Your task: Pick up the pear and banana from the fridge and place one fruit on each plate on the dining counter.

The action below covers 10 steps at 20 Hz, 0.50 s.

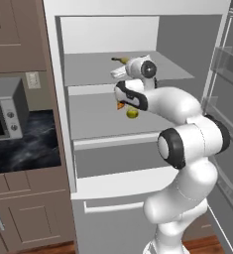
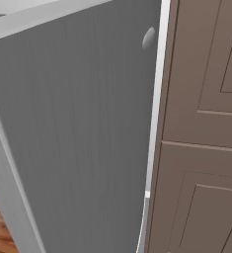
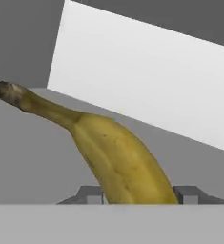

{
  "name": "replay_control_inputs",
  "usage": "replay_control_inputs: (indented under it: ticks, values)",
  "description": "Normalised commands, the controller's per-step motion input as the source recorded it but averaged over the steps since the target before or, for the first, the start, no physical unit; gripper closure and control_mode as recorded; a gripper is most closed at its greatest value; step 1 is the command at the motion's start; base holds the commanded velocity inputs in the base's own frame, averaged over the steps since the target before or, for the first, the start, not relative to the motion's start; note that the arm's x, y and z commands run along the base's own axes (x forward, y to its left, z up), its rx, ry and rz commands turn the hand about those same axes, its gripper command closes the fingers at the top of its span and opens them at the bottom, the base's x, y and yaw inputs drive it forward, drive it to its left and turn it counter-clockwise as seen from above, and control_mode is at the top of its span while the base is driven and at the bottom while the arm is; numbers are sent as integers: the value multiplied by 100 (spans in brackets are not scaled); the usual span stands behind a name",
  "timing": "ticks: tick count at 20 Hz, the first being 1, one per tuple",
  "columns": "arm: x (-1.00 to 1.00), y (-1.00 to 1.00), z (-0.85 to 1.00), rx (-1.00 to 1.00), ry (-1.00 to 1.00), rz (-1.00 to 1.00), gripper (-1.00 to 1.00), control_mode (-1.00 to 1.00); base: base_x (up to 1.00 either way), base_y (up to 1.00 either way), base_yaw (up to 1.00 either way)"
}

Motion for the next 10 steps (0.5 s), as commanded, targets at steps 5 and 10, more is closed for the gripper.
replay_control_inputs:
  ticks: [5, 10]
  values:
    - [-8, 13, 22, 0, 53, -8, 100, -100, 0, 0, 0]
    - [24, 45, 98, -1, 50, 0, 100, -100, 0, 0, 0]
